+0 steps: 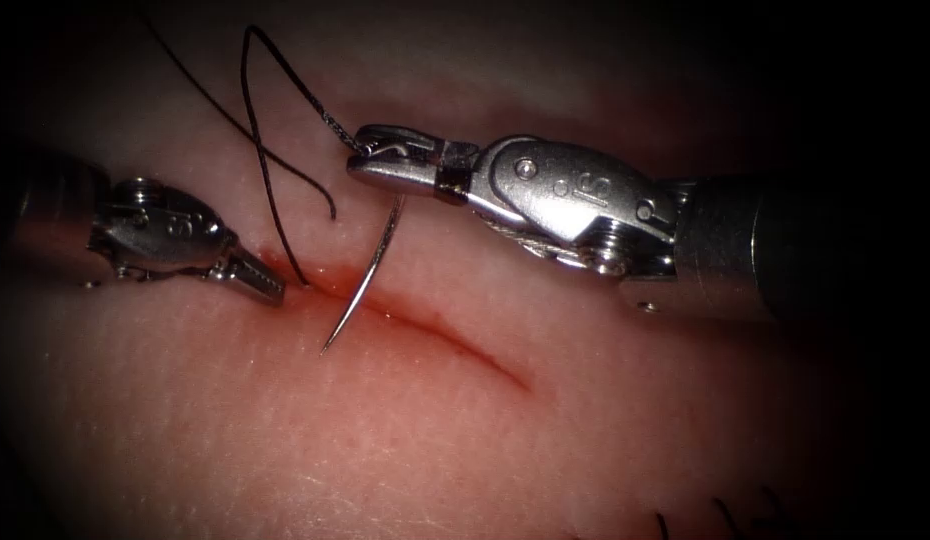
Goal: Wound Closure
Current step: Insert the left gripper into the wound
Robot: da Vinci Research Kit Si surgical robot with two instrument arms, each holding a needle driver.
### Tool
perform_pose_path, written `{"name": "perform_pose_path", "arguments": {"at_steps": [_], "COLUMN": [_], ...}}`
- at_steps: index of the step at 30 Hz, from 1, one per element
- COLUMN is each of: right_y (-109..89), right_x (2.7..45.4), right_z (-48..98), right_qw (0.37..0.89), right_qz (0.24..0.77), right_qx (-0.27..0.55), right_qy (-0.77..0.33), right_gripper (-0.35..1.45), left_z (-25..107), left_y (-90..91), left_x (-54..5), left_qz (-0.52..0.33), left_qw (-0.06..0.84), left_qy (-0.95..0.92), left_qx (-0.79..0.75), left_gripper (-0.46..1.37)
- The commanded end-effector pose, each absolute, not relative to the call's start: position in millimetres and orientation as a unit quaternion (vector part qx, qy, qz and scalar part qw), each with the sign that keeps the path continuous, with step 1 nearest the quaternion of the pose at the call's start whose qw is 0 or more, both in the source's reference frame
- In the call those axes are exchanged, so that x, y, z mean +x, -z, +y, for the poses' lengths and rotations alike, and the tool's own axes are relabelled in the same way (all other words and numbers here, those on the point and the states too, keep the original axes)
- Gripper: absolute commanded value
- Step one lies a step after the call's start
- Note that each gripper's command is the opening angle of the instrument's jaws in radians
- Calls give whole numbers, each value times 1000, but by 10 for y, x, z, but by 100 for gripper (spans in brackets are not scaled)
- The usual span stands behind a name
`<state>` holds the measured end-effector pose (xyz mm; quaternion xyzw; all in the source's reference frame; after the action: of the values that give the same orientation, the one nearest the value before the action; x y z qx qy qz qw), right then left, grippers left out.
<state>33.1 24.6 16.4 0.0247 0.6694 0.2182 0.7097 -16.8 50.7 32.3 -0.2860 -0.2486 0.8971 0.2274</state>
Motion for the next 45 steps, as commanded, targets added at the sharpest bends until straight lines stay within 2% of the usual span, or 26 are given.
{"name": "perform_pose_path", "arguments": {"at_steps": [1,16,21,26,27,29,32,36,45], "right_y": [-163,-159,-160,-165,-165,-167,-170,-173,-182], "right_x": [330,331,330,329,329,330,331,332,346], "right_z": [245,230,228,233,234,237,241,246,244], "right_qw": [710,711,711,715,715,720,720,719,731], "right_qz": [669,669,669,667,667,665,667,670,664], "right_qx": [22,16,16,5,4,-4,-18,-37,-90], "right_qy": [-221,-215,-214,-208,-208,-200,-193,-181,-134], "right_gripper": [-35,-35,-35,-35,-35,-35,-35,-35,-35], "left_z": [507,517,509,497,497,495,491,490,499], "left_y": [-325,-361,-370,-364,-363,-359,-354,-350,-341], "left_x": [-168,-173,-173,-174,-175,-176,-176,-176,-175], "left_qz": [-248,-205,-208,-245,-246,-256,-273,-281,-288], "left_qw": [228,227,174,130,127,119,111,107,106], "left_qy": [-897,-921,-941,-940,-940,-937,-932,-930,-928], "left_qx": [-288,-240,-201,-200,-201,-204,-209,-211,-212], "left_gripper": [-35,-35,-35,32,34,55,69,79,92]}}
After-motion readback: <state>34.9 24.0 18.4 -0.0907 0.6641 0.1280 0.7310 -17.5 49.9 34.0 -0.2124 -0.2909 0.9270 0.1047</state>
